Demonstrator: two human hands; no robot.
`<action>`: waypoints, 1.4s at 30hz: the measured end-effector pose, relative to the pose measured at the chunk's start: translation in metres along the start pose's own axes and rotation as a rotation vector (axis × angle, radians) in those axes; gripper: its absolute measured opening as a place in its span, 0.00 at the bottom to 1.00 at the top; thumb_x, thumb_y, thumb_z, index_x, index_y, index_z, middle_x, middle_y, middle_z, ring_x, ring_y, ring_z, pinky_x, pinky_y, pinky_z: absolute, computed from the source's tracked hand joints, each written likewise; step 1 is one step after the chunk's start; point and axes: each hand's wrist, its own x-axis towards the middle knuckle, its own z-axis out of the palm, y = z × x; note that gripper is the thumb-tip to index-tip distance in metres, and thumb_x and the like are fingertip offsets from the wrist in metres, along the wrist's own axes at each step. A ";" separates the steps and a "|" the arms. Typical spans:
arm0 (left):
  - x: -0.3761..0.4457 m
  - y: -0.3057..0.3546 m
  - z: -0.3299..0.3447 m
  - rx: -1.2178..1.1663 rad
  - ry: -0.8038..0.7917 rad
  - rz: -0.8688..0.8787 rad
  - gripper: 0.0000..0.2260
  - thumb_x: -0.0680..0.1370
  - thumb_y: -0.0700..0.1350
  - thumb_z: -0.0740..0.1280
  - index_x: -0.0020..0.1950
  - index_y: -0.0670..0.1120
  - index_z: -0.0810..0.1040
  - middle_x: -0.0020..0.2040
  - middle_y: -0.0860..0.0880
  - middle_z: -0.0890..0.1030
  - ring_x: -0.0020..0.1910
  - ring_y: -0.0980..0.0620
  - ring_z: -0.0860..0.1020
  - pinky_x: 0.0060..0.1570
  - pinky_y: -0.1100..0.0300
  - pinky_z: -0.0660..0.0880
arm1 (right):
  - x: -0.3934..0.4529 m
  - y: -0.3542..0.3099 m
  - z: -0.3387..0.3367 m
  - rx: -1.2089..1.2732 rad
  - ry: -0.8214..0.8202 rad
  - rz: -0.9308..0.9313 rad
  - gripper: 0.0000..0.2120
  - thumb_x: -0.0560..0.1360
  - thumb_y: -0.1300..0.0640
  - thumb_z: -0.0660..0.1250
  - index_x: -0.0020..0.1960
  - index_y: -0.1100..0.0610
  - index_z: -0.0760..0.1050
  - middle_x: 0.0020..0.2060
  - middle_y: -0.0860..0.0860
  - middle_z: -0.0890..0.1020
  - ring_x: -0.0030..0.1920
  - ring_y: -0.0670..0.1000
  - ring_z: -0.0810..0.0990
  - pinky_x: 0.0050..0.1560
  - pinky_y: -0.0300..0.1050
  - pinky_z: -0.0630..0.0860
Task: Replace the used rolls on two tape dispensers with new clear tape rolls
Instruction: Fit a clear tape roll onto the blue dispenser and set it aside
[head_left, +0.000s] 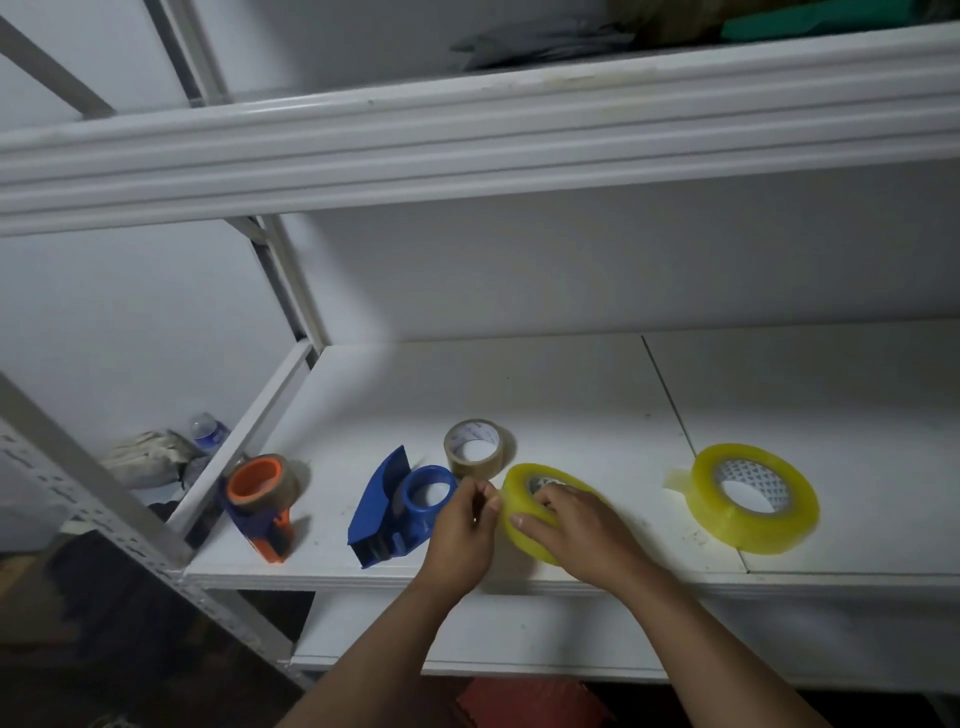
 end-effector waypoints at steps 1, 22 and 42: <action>0.002 -0.001 -0.001 0.004 -0.001 -0.009 0.05 0.81 0.40 0.61 0.45 0.45 0.72 0.39 0.52 0.76 0.38 0.58 0.74 0.43 0.62 0.73 | 0.001 0.001 0.000 0.015 -0.016 0.004 0.16 0.74 0.39 0.62 0.49 0.51 0.74 0.41 0.45 0.78 0.40 0.46 0.74 0.35 0.41 0.64; -0.016 -0.032 -0.006 0.353 0.104 -0.186 0.07 0.79 0.40 0.62 0.41 0.47 0.73 0.40 0.50 0.78 0.38 0.55 0.75 0.37 0.65 0.69 | -0.005 0.022 0.036 -0.179 -0.228 -0.255 0.24 0.72 0.47 0.65 0.66 0.51 0.68 0.60 0.49 0.77 0.61 0.52 0.73 0.61 0.46 0.64; 0.080 0.021 0.006 1.114 -0.179 -0.170 0.23 0.81 0.56 0.51 0.65 0.46 0.76 0.66 0.40 0.75 0.64 0.39 0.69 0.62 0.45 0.64 | -0.009 0.014 0.043 -0.288 -0.147 -0.198 0.23 0.73 0.46 0.62 0.65 0.53 0.68 0.58 0.51 0.78 0.61 0.54 0.73 0.62 0.48 0.63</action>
